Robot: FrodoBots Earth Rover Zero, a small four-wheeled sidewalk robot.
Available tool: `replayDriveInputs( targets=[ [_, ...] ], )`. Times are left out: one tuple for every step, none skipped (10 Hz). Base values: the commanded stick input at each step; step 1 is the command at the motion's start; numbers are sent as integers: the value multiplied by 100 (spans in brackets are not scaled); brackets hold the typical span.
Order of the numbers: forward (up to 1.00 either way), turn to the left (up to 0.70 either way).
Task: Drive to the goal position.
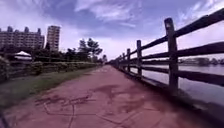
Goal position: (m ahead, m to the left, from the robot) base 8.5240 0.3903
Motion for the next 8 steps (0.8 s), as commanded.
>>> replayDriveInputs(
  targets=[
    [100,0],
    [100,0],
    [100,11],
    [100,24],
    [100,27],
    [100,0],
    [100,0],
    [100,0]
  ],
)
